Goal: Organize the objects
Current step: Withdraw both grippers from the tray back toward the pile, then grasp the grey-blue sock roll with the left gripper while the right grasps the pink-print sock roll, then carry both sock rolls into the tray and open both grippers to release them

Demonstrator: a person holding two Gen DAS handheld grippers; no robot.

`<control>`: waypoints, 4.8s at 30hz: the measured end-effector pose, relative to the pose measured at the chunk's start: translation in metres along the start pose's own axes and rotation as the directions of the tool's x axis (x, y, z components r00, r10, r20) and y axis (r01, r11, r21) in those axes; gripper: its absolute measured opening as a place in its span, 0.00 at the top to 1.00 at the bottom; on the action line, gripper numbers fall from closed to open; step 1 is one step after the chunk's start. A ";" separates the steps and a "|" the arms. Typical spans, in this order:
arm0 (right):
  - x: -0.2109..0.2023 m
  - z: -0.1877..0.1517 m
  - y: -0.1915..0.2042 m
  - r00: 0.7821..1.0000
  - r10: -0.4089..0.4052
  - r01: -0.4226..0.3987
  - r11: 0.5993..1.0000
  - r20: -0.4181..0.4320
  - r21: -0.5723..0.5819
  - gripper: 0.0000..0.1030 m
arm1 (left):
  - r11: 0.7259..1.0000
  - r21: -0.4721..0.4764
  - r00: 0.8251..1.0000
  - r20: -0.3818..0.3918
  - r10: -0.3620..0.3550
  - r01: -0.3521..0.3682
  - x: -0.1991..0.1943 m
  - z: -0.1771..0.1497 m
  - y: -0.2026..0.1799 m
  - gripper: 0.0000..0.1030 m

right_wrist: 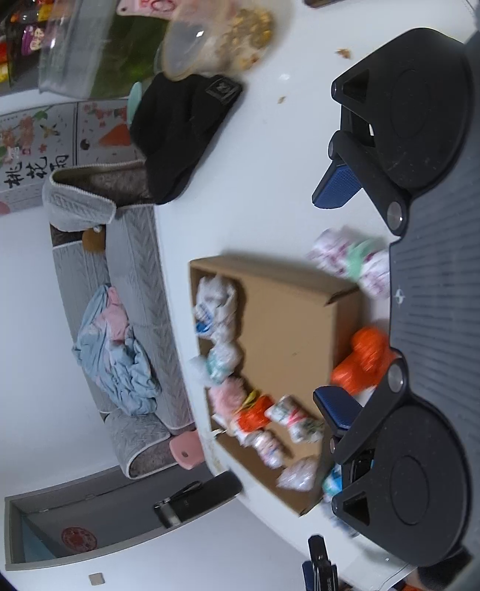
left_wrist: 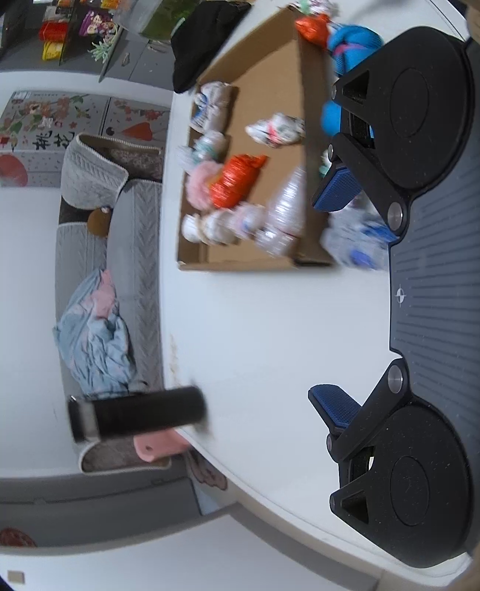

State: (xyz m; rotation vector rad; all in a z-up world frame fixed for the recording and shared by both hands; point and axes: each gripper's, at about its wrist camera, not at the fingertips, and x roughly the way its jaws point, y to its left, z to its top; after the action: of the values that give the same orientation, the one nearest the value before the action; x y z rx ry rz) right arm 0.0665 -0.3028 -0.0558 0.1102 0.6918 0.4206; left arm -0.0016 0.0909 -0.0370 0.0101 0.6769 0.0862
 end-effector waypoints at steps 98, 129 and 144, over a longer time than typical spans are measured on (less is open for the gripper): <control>0.002 0.088 0.031 0.967 0.255 -0.198 0.787 0.016 -0.585 0.42 | 0.880 0.298 0.922 -0.002 -0.386 0.369 0.007 0.117 -0.109 0.56; 0.163 0.094 0.067 0.941 0.166 -0.328 0.664 -0.295 -0.672 0.42 | 0.878 0.268 0.911 -0.237 -0.338 0.396 0.174 0.110 -0.149 0.56; 0.180 0.093 0.059 0.935 0.148 -0.336 0.667 -0.324 -0.665 0.39 | 0.884 0.265 0.912 -0.258 -0.320 0.385 0.185 0.107 -0.151 0.53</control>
State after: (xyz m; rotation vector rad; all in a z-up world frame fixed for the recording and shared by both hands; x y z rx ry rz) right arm 0.2302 -0.1715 -0.0775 -0.6155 0.7128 0.9581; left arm 0.2203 -0.0418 -0.0745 0.1822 0.8871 -0.3806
